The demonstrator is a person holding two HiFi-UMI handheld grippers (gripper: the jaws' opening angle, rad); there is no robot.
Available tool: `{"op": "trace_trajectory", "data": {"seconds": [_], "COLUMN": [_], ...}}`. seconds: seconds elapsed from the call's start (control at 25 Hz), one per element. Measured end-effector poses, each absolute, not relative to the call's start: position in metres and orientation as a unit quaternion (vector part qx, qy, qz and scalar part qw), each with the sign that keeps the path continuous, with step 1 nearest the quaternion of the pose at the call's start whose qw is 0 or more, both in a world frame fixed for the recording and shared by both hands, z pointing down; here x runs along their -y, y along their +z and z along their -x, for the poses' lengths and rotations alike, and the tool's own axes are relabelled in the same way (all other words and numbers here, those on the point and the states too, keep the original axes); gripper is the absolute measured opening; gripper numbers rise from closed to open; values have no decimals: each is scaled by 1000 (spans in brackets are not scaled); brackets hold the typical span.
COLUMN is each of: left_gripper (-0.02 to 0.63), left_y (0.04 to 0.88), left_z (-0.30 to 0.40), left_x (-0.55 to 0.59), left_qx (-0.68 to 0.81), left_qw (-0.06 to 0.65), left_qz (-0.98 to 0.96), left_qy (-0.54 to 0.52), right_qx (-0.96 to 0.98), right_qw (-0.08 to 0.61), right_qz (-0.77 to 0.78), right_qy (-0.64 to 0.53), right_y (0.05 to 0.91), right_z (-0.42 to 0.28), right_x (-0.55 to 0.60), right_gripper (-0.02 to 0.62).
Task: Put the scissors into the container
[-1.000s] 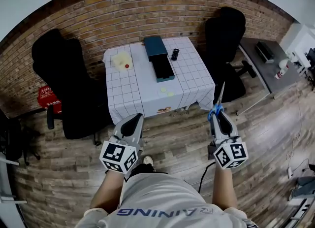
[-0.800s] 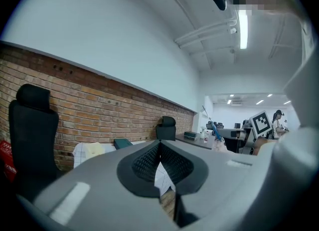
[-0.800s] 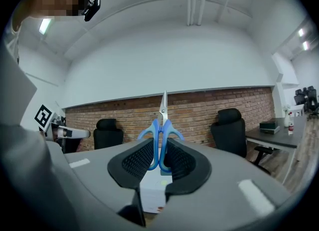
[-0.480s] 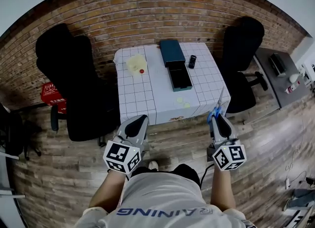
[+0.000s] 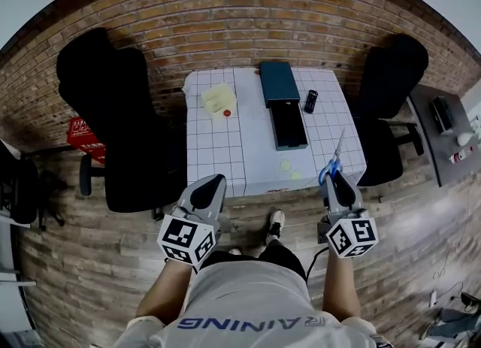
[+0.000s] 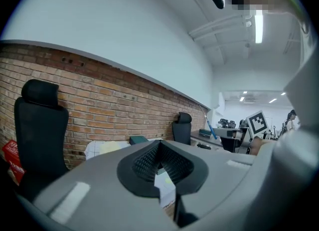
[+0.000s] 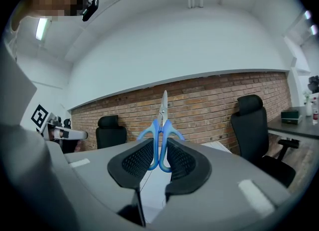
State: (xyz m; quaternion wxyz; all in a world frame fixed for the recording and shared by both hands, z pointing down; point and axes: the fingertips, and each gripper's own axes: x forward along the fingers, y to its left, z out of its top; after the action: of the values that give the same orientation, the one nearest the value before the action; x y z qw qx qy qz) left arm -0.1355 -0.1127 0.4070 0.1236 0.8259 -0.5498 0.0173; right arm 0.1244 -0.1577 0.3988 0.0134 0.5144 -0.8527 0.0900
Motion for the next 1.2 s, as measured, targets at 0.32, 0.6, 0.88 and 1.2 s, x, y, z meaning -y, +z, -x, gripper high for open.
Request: {"op": "trace_trajectory", "data": {"seconds": [0.32,0.6,0.88,1.2], "left_gripper": [2,2,2,2], "left_y": [400,399,402,425], "left_z": [126,95,69,77], "left_x": [193,265,316,340], "left_qx": [592,620,640,638], "left_qw": [119,119,118,143], "left_qz": [-797,-776,-759,-754], "left_qy": [13,18,32,57], "right_qx": [878,890,897,889], "right_qw": [15,17,32,53], "right_qz": [-470,-446,-426,-427], "right_qy": [91,96,115,157], "right_y": [399,403,429,469], "right_z": [-131,-165,-188,-178], "right_x": [260,347,409,442], "right_gripper": [101,101,101,101]}}
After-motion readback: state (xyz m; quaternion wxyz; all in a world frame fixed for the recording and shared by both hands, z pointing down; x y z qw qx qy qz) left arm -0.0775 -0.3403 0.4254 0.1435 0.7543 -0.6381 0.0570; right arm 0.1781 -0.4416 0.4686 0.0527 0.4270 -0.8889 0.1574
